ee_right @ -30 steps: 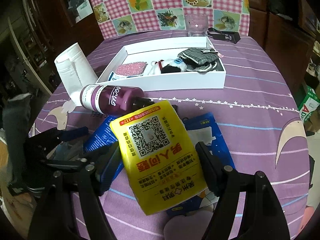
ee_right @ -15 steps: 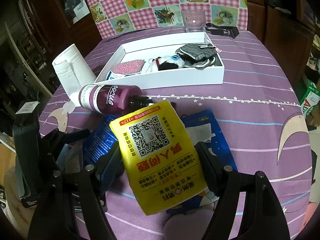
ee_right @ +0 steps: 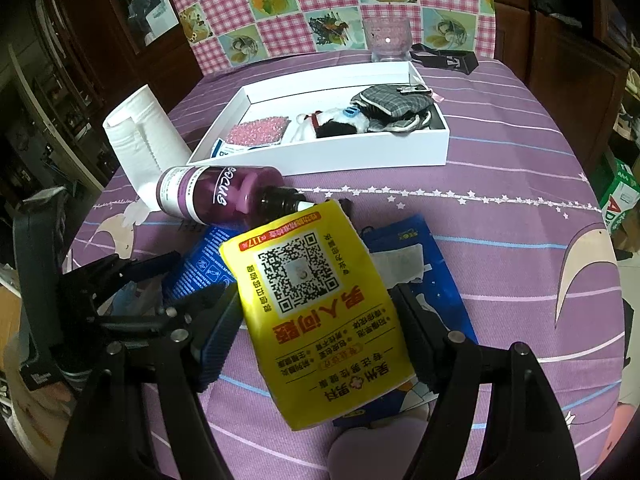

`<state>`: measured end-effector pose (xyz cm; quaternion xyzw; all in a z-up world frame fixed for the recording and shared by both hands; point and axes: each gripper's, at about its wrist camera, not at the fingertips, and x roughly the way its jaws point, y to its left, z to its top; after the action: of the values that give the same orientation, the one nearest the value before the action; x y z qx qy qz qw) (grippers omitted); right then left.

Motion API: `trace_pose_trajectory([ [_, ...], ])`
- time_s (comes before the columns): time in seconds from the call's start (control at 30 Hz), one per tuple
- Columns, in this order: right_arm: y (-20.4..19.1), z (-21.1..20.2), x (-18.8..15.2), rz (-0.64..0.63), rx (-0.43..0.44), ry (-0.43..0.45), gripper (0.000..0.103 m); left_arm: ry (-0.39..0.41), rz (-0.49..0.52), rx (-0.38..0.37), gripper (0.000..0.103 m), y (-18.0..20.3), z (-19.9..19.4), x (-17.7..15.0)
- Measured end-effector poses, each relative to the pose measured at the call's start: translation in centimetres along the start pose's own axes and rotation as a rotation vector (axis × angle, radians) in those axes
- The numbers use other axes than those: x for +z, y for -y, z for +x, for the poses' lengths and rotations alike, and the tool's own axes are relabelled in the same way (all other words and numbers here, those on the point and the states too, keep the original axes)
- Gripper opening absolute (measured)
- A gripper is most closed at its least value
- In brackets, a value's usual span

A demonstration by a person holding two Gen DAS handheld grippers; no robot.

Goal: Organize soft objects
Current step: 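Grasp the blue printed bag with the left tool while the right tool holds the yellow packet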

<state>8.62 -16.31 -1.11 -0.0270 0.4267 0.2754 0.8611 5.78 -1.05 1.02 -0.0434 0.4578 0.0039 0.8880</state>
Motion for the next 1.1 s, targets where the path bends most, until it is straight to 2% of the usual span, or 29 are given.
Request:
trace_pose_trajectory([
  [0.03, -0.1, 0.0, 0.0, -0.001, 0.000, -0.001, 0.075, 0.001, -0.020, 0.002, 0.043, -0.3, -0.1, 0.1],
  [0.13, -0.1, 0.1, 0.0, -0.001, -0.001, -0.002, 0.075, 0.004, -0.042, -0.008, 0.030, -1.0, -0.2, 0.1],
  [0.27, -0.1, 0.1, 0.0, 0.000, -0.001, -0.002, 0.075, 0.009, -0.028, -0.008, 0.023, -0.7, -0.3, 0.0],
  [0.37, -0.1, 0.0, 0.1, -0.001, -0.001, -0.001, 0.075, 0.016, -0.015, -0.007, 0.014, -0.4, -0.5, -0.2],
  [0.4, 0.0, 0.0, 0.1, 0.000, -0.002, -0.001, 0.075, 0.017, -0.014, -0.004, 0.007, -0.3, -0.6, -0.1],
  [0.6, 0.1, -0.1, 0.2, 0.003, -0.001, 0.002, 0.075, 0.032, -0.021, -0.031, 0.004, -0.3, -1.0, -0.2],
  [1.1, 0.2, -1.6, 0.3, 0.012, -0.002, 0.041, 0.075, 0.115, 0.069, -0.139, 0.002, 2.1, -3.6, -0.6],
])
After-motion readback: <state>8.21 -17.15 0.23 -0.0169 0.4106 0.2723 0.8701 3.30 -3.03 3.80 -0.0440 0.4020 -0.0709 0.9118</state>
